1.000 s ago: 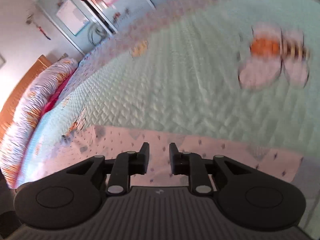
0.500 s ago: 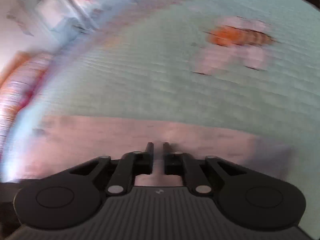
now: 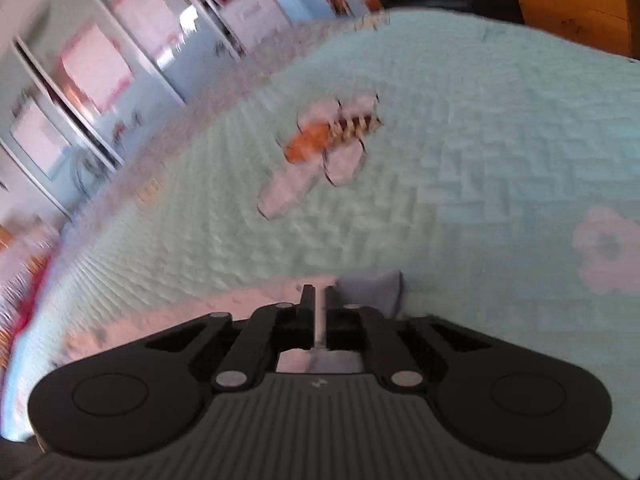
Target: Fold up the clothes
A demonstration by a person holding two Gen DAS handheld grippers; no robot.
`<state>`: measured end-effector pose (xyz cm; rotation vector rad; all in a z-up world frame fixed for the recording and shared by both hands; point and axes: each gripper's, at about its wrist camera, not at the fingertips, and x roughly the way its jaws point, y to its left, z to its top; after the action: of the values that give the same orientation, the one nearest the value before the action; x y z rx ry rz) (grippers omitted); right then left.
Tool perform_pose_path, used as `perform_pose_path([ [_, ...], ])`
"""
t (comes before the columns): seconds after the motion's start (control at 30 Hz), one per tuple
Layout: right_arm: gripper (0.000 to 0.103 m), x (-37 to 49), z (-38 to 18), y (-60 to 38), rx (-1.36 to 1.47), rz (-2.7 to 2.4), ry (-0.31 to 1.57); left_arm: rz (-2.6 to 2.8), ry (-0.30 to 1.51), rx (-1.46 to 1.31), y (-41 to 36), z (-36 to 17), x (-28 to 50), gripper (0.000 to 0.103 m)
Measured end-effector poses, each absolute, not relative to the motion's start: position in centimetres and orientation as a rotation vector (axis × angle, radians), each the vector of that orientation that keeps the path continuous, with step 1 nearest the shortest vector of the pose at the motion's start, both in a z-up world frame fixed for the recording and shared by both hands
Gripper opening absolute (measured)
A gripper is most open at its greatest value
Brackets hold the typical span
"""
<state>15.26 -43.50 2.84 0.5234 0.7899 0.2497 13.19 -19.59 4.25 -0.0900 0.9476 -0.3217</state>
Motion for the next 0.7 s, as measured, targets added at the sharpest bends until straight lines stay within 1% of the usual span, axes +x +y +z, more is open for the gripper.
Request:
perform_pose_path([
  [0.07, 0.022, 14.7, 3.1, -43.3, 0.528, 0.286, 0.788, -0.312, 0.950, -0.114, -19.6, 4.5, 12.8, 0.052],
  [0.13, 0.023, 14.6, 2.7, -42.3, 0.496, 0.341, 0.824, -0.309, 0.954, -0.125, -19.8, 4.9, 12.1, 0.052],
  [0.17, 0.008, 15.0, 1.9, -42.1, 0.459, 0.290, 0.872, -0.314, 0.952, -0.128, -20.0, 5.2, 11.4, 0.052],
  [0.2, 0.000, 15.1, 1.6, -42.8, 0.480, 0.245, 0.875, -0.328, 0.944, -0.136, -20.0, 5.5, 10.6, 0.052],
  [0.3, 0.000, 14.8, 2.4, -42.6, 0.454, 0.150, 0.837, -0.354, 0.917, -0.162, -19.7, 6.6, 8.0, 0.052],
  [0.33, 0.006, 14.6, 3.0, -42.1, 0.431, 0.126, 0.816, -0.355, 0.919, -0.182, -19.0, 6.7, 7.2, 0.052],
  [0.37, 0.018, 14.4, 3.4, -41.4, 0.393, 0.112, 0.787, -0.355, 0.921, -0.201, -18.4, 6.8, 6.5, 0.052],
  [0.4, 0.022, 14.1, 3.8, -40.8, 0.362, 0.103, 0.759, -0.355, 0.923, -0.221, -17.8, 6.9, 5.7, 0.052],
  [0.43, 0.024, 14.2, 4.0, -40.5, 0.382, 0.136, 0.746, -0.355, 0.925, -0.240, -17.2, 7.0, 5.0, 0.052],
  [0.53, 0.024, 14.5, 4.5, -39.4, 0.432, 0.234, 0.741, -0.360, 0.924, -0.282, -14.9, 7.3, 2.6, 0.052],
  [0.7, 0.025, 16.2, 2.7, -38.3, 0.595, 0.415, 0.858, -0.286, 0.927, -0.299, -10.9, 6.9, -0.1, 0.052],
])
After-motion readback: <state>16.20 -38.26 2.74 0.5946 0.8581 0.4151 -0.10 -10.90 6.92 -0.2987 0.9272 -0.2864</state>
